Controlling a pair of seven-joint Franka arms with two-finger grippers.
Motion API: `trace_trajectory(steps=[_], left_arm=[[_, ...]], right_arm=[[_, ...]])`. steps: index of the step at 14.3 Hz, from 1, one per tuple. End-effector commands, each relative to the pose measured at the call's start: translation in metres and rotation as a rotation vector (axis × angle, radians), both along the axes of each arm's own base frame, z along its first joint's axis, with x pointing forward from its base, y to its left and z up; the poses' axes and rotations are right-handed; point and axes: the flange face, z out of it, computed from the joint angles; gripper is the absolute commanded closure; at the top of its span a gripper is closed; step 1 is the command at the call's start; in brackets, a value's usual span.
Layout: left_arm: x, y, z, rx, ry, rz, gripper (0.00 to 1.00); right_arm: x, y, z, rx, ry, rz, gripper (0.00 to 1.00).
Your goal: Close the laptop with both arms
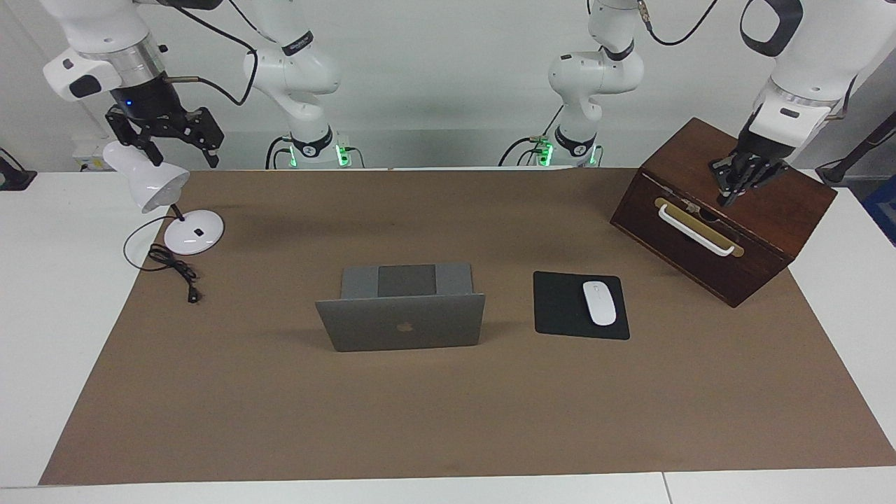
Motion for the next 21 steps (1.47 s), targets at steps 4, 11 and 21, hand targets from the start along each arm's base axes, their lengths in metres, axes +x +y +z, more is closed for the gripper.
trace_trajectory(steps=[4,11,21], left_arm=[[-0.01,0.0,0.003,-0.002,-0.022,0.005,1.0],[-0.004,-0.013,0.003,-0.069,-0.072,0.009,1.0],[-0.021,-0.067,-0.046,-0.126,-0.162,-0.058,1.0]], right_arm=[[-0.005,-0.003,0.005,0.008,-0.013,0.016,0.0],[-0.004,-0.003,0.004,0.006,-0.016,0.017,0.0],[-0.003,-0.005,0.005,0.005,-0.024,0.014,0.0]])
